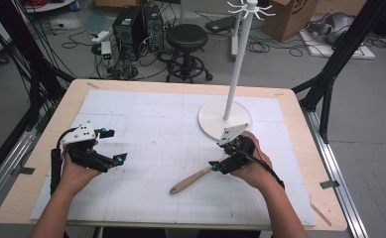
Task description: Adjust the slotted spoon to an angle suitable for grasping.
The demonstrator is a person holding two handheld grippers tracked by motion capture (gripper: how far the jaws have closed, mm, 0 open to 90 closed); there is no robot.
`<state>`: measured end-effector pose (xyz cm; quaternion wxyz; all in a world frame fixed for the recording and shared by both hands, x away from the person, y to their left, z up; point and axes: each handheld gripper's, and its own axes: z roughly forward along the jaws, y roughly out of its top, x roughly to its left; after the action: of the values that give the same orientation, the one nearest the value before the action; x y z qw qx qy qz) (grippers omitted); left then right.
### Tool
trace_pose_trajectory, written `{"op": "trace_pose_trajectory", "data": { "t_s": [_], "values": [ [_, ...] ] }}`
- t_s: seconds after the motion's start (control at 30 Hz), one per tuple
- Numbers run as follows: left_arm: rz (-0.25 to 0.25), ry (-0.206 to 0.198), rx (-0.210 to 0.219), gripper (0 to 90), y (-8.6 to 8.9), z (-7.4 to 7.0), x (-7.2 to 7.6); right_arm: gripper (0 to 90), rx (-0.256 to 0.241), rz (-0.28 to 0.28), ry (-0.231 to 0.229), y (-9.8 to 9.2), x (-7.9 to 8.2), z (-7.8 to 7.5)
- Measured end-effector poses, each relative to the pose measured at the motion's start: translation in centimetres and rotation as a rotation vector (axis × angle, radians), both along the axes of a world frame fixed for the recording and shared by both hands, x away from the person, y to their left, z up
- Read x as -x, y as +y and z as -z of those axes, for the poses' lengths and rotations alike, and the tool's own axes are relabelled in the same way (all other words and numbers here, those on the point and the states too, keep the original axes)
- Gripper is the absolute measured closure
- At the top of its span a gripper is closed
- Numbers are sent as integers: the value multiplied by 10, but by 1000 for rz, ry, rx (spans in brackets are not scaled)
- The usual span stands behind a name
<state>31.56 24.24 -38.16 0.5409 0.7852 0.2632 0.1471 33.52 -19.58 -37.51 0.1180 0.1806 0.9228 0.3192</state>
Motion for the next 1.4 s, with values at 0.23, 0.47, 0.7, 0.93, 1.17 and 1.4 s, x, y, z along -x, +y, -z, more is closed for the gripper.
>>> {"op": "trace_pose_trajectory", "data": {
  "t_s": [0.23,0.47,0.7,0.93,1.17,1.4],
  "values": [
    [7,1,-1,17,0,0,0,260,72,-17,41,8,-3,10],
    [2,3,-9,17,-1,0,0,262,147,-51,68,18,-4,22],
    [5,4,-15,17,-2,1,-1,297,218,-88,96,28,-8,36],
    [6,7,-19,17,-2,1,-1,355,241,-103,128,31,-11,42],
    [6,6,-23,17,-3,2,-1,416,235,-119,145,30,-11,41],
    [6,6,-25,17,-3,2,-1,515,247,-137,158,32,-9,39]
  ]
}}
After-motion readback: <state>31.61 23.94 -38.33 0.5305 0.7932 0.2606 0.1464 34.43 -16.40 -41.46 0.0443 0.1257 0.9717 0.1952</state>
